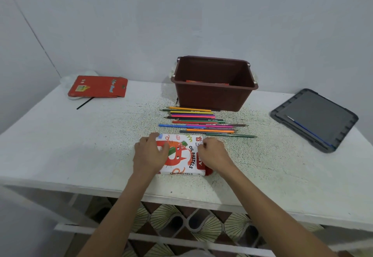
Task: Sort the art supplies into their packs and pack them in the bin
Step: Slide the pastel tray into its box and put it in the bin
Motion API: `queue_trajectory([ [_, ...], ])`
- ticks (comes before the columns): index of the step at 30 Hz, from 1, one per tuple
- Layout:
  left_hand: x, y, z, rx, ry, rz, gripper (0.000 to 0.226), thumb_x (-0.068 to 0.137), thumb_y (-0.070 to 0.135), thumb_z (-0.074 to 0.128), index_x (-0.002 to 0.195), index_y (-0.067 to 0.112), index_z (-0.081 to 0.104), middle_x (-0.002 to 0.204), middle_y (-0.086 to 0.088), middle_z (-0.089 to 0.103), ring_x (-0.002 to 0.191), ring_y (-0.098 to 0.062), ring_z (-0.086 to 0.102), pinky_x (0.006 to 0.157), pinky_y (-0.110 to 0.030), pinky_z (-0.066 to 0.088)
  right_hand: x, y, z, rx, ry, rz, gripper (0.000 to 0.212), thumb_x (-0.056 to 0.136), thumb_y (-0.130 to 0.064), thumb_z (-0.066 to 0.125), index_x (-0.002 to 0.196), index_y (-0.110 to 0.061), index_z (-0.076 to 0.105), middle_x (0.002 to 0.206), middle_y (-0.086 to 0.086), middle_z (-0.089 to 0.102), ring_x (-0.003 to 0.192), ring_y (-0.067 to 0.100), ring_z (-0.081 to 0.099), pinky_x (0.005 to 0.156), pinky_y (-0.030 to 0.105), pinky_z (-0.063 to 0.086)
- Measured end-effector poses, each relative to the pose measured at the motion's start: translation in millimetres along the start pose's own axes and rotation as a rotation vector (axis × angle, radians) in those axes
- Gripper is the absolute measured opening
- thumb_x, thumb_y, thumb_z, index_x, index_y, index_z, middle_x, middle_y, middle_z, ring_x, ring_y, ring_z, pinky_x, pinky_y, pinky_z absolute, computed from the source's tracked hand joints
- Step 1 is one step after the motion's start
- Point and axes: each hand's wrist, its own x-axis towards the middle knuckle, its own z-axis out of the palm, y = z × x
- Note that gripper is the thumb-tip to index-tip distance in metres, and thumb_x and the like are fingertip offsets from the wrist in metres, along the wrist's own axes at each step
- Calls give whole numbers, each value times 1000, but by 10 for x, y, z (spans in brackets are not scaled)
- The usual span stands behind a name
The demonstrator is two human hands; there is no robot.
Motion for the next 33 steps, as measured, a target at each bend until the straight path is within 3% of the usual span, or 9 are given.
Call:
queue_trajectory([
  [4,-13,35,-99,-180,-19,-3,47,94,37,60,135,16,50,128,-10,61,95,-21,65,68,-30,58,29,39,-57,139,-13,44,27,98,-14,41,83,3,57,77,12,60,59,17,50,53,30,38],
  [7,-16,120,-170,-277,-2,-5,38,95,31,60,130,17,55,128,-9,62,67,-7,59,48,-16,49,48,17,-183,220,28,29,29,98,-13,42,93,6,62,85,21,70,65,24,62,57,33,44],
  [9,-17,219,-228,-345,26,18,32,96,29,60,125,17,58,127,-8,63,62,0,55,44,-12,46,56,-37,-309,256,71,21,28,98,-12,42,97,8,61,87,22,70,72,32,69,59,38,49],
  [14,51,529,-432,-521,109,86,18,96,26,60,113,20,63,119,-4,68,76,-8,66,44,-12,48,84,-202,-675,333,200,-18,18,100,-14,44,106,-14,61,81,1,70,73,17,72,67,39,58],
  [16,122,664,-510,-534,126,114,17,96,27,60,112,24,63,118,0,68,73,-3,65,46,-14,51,140,-232,-799,356,240,-22,19,100,-19,45,114,-19,58,86,-3,70,70,10,71,60,31,58],
  [21,416,1013,-672,-529,87,152,19,95,32,60,113,25,63,120,2,68,89,-12,69,59,-26,60,344,-315,-1123,423,337,-40,22,99,-23,48,118,-21,59,94,-6,68,73,5,68,50,17,48],
  [28,955,1519,-795,-524,69,271,21,97,30,58,114,21,65,115,2,69,93,-10,68,55,-16,54,796,-574,-1654,384,443,-112,11,96,-26,52,89,-31,59,94,-1,67,79,12,69,69,37,60],
  [30,1176,1670,-751,-479,60,303,21,97,30,57,114,21,65,118,-1,67,101,-13,65,57,-15,51,992,-663,-1799,372,460,-98,10,95,-27,52,93,-27,61,94,-1,68,77,12,69,70,40,61],
  [33,1544,1875,-606,-405,31,319,22,97,30,57,114,19,65,124,-5,64,108,-19,63,62,-22,53,1300,-743,-1960,322,479,-90,16,96,-26,50,100,-17,62,85,-6,65,70,5,64,58,25,56],
])
